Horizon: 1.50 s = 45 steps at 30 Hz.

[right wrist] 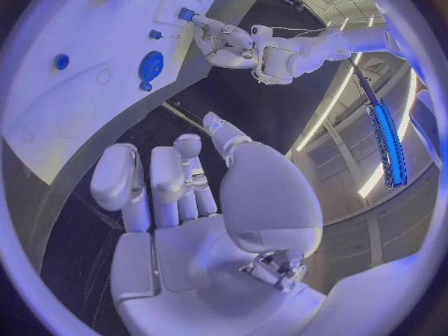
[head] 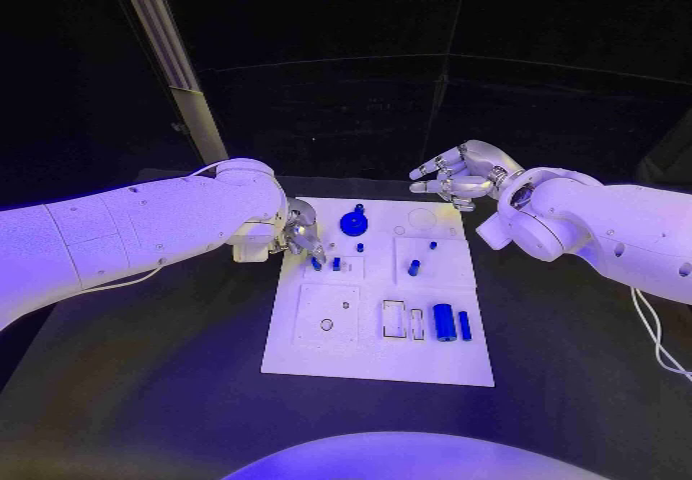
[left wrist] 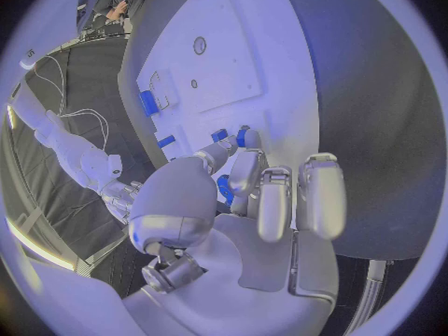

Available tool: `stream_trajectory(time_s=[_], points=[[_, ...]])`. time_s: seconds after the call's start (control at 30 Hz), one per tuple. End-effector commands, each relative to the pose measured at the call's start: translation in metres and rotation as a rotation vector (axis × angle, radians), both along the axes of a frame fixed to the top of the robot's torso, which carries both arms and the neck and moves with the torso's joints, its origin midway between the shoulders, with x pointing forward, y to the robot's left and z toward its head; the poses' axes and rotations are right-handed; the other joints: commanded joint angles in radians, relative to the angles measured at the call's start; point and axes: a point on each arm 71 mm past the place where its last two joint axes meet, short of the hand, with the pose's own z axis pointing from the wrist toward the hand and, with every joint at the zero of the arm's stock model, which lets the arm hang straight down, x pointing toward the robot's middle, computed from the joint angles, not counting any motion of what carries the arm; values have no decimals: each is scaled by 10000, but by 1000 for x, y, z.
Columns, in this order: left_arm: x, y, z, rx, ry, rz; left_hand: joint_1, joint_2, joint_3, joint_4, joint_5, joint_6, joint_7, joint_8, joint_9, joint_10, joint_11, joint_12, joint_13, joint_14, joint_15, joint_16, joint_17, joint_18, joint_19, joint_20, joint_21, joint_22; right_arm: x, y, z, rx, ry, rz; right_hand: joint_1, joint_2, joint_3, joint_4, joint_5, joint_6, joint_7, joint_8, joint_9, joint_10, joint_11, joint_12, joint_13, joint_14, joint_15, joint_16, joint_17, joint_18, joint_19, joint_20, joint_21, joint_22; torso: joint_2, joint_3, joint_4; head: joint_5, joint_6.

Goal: Assemble the parts on the task board

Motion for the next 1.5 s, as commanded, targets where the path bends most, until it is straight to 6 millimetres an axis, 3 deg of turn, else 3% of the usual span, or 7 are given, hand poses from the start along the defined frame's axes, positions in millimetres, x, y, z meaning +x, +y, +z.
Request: stream_trajectory(time_s=[0.03, 1.5], points=[[-2, -1, 0, -10, 102, -86, 230, 319, 1403, -1392, 102, -16, -32, 57, 34, 18, -19, 25, 482, 946, 67, 27, 2088, -96, -15, 59, -2, 730, 0, 1, 1, 19, -29, 102, -109, 25, 16, -46, 44, -18, -1, -7, 11, -9, -1, -47, -12, 71, 33, -24, -6, 148, 10, -35, -16, -10, -3, 0, 13, 4, -2], [-1, -1, -4, 268, 225, 21, 126, 299, 1428, -1386, 290, -23, -33, 89, 90, 1, -17, -71, 429, 947, 69, 33, 2094, -93, -25, 61, -15, 721, 0, 1, 1, 16, -15, 119, -109, 25, 16, -46, 44, -18, -1, -7, 11, -9, -1, -47, -12, 71, 33, -24, -6, 148, 10, -35, -16, -10, -3, -7, 2, 27, -69]])
